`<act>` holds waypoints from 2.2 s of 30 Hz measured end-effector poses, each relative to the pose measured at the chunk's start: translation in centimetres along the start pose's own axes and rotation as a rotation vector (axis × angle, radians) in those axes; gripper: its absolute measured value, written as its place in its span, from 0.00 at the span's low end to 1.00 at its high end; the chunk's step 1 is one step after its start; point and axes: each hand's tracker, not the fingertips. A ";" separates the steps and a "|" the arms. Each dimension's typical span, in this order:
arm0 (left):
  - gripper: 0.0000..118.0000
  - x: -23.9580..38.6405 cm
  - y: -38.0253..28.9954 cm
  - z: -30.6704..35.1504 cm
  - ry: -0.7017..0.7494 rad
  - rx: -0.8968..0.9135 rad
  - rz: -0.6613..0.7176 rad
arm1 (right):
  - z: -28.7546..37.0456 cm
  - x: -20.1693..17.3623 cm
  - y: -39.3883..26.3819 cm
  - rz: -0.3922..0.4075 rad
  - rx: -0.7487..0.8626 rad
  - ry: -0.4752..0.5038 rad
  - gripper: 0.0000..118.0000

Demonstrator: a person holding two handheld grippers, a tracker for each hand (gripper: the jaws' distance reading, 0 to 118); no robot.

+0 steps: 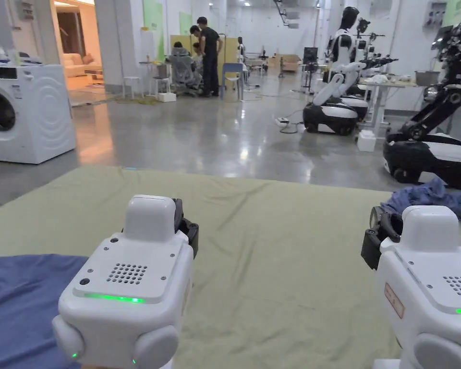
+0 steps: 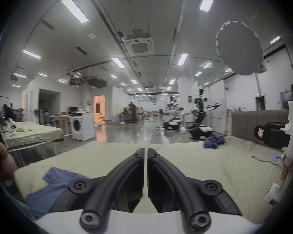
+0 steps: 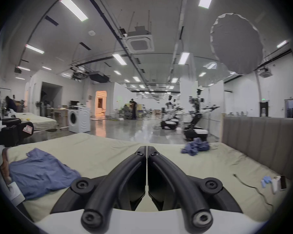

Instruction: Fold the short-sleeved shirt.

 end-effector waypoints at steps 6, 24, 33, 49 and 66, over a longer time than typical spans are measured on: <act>0.03 -10.9 -0.9 4.9 0.270 -0.057 -0.039 | -2.3 -10.7 -0.5 -0.002 0.000 0.268 0.03; 1.00 -22.7 -7.4 -3.0 0.168 -0.733 0.113 | -2.8 -14.1 -3.1 0.049 -0.072 0.323 0.03; 1.00 -26.6 -17.2 -11.5 0.182 -1.047 0.236 | -4.3 -13.9 -4.3 0.070 -0.106 0.285 0.03; 0.76 -24.3 -17.9 -11.0 0.200 -1.107 0.103 | -4.9 -13.6 -5.3 0.061 -0.150 0.268 0.03; 0.02 -22.2 -17.3 -4.1 0.319 -0.541 -0.099 | -3.9 -12.3 -3.7 -0.022 -0.116 0.223 0.03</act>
